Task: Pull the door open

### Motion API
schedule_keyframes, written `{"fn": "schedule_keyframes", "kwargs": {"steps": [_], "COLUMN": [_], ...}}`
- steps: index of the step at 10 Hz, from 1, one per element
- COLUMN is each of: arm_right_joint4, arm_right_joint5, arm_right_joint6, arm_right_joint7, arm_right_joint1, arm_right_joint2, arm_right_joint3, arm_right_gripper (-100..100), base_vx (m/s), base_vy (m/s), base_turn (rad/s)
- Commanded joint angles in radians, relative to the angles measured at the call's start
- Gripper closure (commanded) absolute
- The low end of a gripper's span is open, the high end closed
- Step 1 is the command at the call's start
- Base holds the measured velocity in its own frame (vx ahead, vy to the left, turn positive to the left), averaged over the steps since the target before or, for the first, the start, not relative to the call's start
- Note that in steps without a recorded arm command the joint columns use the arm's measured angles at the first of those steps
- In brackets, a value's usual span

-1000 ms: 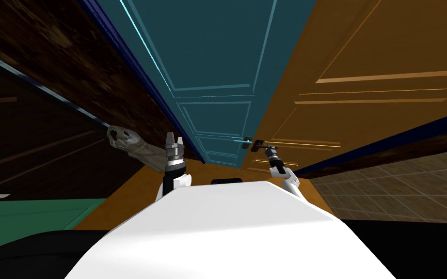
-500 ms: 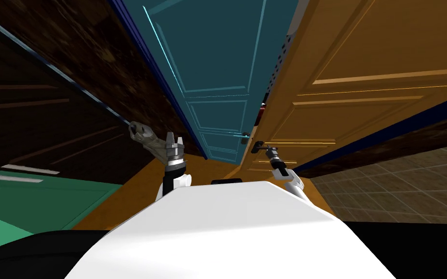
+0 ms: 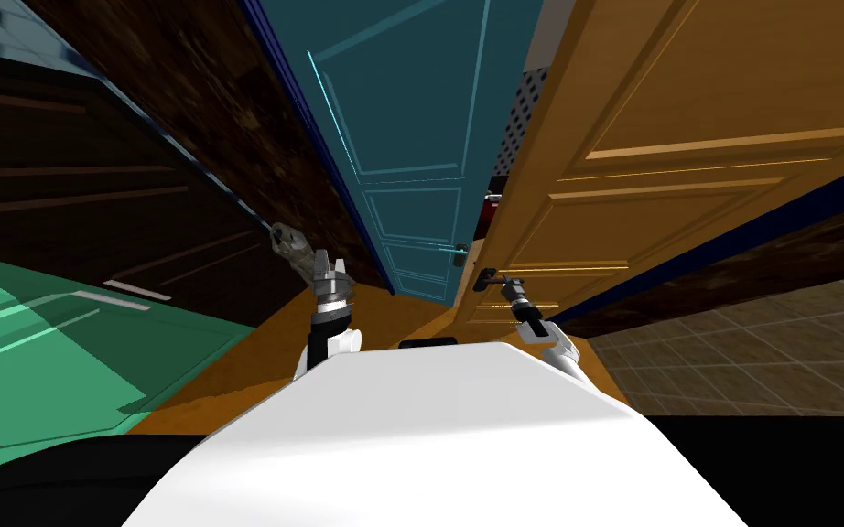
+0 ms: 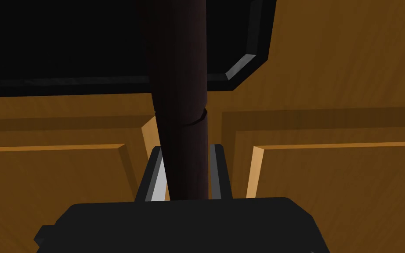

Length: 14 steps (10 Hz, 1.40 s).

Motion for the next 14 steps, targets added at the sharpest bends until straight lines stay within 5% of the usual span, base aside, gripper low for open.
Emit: {"fn": "schedule_keyframes", "kwargs": {"steps": [1,9,10,14], "arm_right_joint4": [-0.008,-0.024,-0.019,-0.003], "arm_right_joint5": [0.004,0.024,0.020,0.028], "arm_right_joint6": [-0.022,-0.139,-0.126,-0.187], "arm_right_joint7": [-0.016,-0.097,-0.090,-0.119], "arm_right_joint1": [0.013,0.097,0.091,0.111], "arm_right_joint2": [-0.007,-0.072,-0.072,-0.100], "arm_right_joint3": [0.011,0.047,0.034,0.051], "arm_right_gripper": [100,100,100,100], "base_vx": [-0.200,-0.184,-0.083,-0.195], "base_vy": [-0.052,-0.065,-0.046,-0.073], "base_turn": [0.127,0.117,0.018,0.142]}}
